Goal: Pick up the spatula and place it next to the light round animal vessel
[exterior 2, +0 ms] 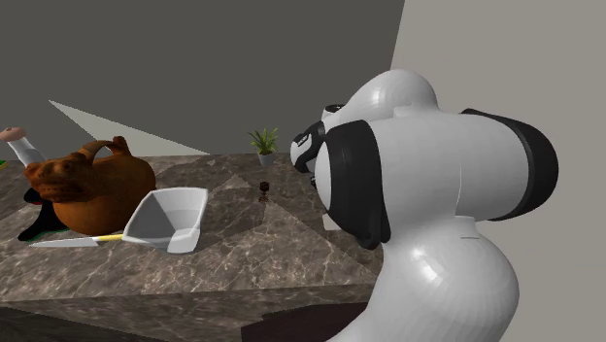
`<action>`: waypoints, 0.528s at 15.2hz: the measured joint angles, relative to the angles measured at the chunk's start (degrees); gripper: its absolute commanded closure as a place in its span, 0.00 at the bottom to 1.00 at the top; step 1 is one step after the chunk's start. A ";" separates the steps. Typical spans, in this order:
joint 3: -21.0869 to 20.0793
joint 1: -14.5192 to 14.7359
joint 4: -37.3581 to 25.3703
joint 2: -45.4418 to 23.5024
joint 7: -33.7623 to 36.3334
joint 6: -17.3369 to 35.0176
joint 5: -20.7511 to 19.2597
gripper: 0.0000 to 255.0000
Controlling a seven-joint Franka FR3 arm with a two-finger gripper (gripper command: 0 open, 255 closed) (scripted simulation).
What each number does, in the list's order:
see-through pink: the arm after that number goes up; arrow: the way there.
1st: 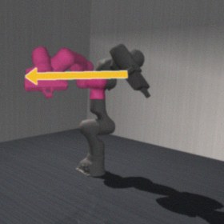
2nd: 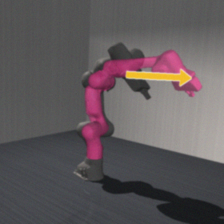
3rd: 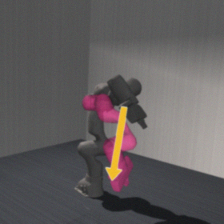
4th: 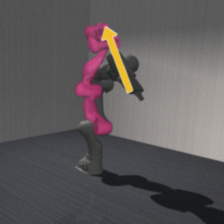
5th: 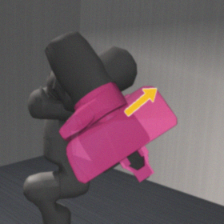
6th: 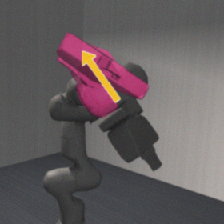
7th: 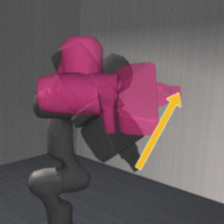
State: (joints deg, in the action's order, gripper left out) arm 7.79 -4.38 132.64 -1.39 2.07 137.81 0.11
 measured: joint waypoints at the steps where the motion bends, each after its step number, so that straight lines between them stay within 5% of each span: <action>1: 0.00 0.00 0.00 0.00 0.00 0.00 0.00 1.00; 8: -0.06 0.07 -0.41 0.53 0.21 -0.93 -0.13 1.00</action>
State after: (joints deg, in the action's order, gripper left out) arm 7.73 -4.31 132.22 -0.85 2.28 136.88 -0.02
